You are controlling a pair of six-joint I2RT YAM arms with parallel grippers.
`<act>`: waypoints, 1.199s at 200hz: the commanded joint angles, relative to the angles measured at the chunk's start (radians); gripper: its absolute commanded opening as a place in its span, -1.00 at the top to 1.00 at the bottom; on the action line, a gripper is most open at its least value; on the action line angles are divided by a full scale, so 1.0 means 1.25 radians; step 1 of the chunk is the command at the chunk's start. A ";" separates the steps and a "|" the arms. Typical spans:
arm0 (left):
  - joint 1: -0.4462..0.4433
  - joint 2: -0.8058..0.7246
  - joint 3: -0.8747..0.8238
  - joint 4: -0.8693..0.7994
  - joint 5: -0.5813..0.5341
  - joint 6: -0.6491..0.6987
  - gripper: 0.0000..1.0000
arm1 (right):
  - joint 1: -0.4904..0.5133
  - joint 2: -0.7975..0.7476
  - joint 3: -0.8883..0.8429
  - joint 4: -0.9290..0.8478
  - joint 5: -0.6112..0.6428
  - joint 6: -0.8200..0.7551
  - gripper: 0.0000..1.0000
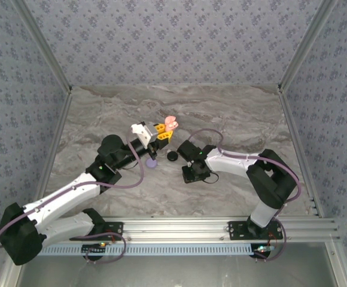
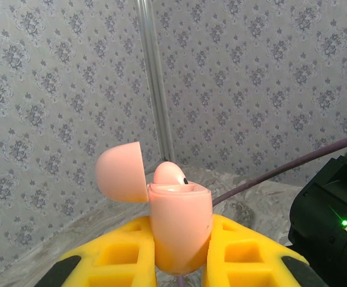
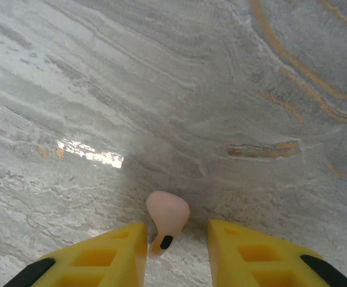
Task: Insert wireless bluetooth earbuds into charging case
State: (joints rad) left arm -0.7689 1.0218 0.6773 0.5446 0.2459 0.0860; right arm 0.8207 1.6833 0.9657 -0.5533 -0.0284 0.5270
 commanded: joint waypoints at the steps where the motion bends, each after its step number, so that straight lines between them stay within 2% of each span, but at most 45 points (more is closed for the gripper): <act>1: -0.006 -0.017 0.004 0.011 -0.006 0.006 1.00 | 0.006 0.004 0.023 -0.035 0.021 -0.007 0.35; 46: -0.006 -0.020 0.004 0.010 -0.005 0.007 1.00 | 0.006 0.001 0.037 -0.052 0.018 -0.011 0.42; 89: -0.006 -0.032 0.002 0.004 -0.010 0.014 1.00 | -0.003 0.005 0.042 -0.007 -0.011 -0.004 0.36; 164: -0.006 -0.043 -0.001 -0.003 -0.013 0.021 1.00 | 0.001 0.064 0.067 -0.013 0.015 -0.013 0.33; 200: -0.006 -0.044 -0.001 -0.006 -0.014 0.022 1.00 | 0.007 0.084 0.075 -0.021 0.018 -0.019 0.39; 240: -0.006 -0.048 -0.005 -0.007 -0.018 0.021 1.00 | 0.008 0.071 0.071 -0.026 0.024 -0.022 0.54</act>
State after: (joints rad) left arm -0.7689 0.9890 0.6773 0.5228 0.2379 0.0975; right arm 0.8207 1.7557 1.0473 -0.5846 -0.0101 0.5079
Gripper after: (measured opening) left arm 0.168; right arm 0.245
